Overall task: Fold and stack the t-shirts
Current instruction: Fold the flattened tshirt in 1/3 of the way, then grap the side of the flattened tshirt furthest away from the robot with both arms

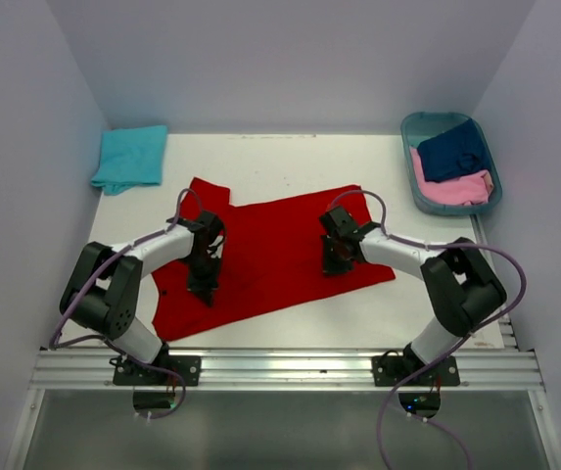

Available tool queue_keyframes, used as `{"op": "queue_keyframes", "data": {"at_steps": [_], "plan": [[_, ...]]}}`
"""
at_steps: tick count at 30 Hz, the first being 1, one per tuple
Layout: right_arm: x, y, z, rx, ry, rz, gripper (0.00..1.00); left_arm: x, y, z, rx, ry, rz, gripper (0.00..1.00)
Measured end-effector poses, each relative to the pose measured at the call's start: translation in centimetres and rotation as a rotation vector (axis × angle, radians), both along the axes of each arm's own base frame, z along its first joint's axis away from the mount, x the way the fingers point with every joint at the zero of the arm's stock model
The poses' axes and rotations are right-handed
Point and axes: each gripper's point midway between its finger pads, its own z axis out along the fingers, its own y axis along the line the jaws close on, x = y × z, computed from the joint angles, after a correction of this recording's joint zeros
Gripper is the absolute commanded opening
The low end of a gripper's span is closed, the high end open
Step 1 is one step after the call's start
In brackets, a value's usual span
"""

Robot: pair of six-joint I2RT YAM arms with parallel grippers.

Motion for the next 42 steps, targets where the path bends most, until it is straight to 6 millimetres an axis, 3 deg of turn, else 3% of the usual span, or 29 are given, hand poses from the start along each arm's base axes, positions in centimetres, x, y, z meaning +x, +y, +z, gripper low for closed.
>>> {"op": "queue_keyframes", "data": {"at_steps": [3, 8, 14, 17, 20, 21, 22, 25, 27, 29, 32, 34, 40, 42], "plan": [[-2.2, 1.2, 0.0, 0.008, 0.012, 0.031, 0.00, -1.1, 0.5, 0.7, 0.011, 0.016, 0.002, 0.00], [-5.7, 2.0, -0.1, 0.019, 0.046, 0.055, 0.00, -1.3, 0.7, 1.1, 0.017, 0.011, 0.015, 0.00], [-7.6, 0.9, 0.0, -0.011, 0.084, 0.036, 0.00, -0.9, 1.3, 1.1, 0.058, -0.010, 0.018, 0.00], [-8.2, -0.1, 0.1, -0.058, 0.103, 0.031, 0.01, 0.3, 1.6, 1.8, 0.085, -0.054, 0.021, 0.02], [-7.9, -1.1, 1.0, -0.122, 0.094, 0.024, 0.37, 4.2, 1.3, 4.0, 0.106, -0.181, 0.029, 0.14], [-7.5, -1.2, 1.6, -0.133, 0.080, 0.026, 0.59, 5.6, 1.1, 5.0, 0.110, -0.230, 0.033, 0.17], [-6.8, -1.1, 2.4, -0.133, 0.051, 0.019, 0.69, 7.5, 1.0, 6.3, 0.118, -0.297, 0.041, 0.21], [-4.1, -0.2, 6.3, -0.110, -0.076, 0.019, 0.84, 13.0, 0.6, 10.5, 0.133, -0.483, 0.076, 0.30], [-2.4, 0.4, 9.1, -0.083, -0.164, 0.013, 0.85, 16.4, 0.4, 12.5, 0.137, -0.565, 0.104, 0.34], [-1.2, 0.8, 11.4, -0.061, -0.228, 0.005, 0.85, 19.6, 0.7, 13.1, 0.148, -0.608, 0.133, 0.36], [-0.5, 1.0, 12.8, -0.054, -0.266, -0.001, 0.85, 23.4, 1.9, 11.8, 0.181, -0.605, 0.167, 0.36], [-0.6, 0.7, 12.9, -0.064, -0.267, -0.002, 0.85, 25.5, 3.3, 9.4, 0.220, -0.570, 0.183, 0.34], [-1.3, -0.1, 14.2, -0.051, -0.295, -0.004, 0.84, 28.6, 6.3, 1.5, 0.289, -0.435, 0.199, 0.30], [-1.6, -0.6, 14.9, -0.044, -0.312, -0.008, 0.83, 29.3, 6.6, 0.7, 0.289, -0.427, 0.203, 0.30]]}}
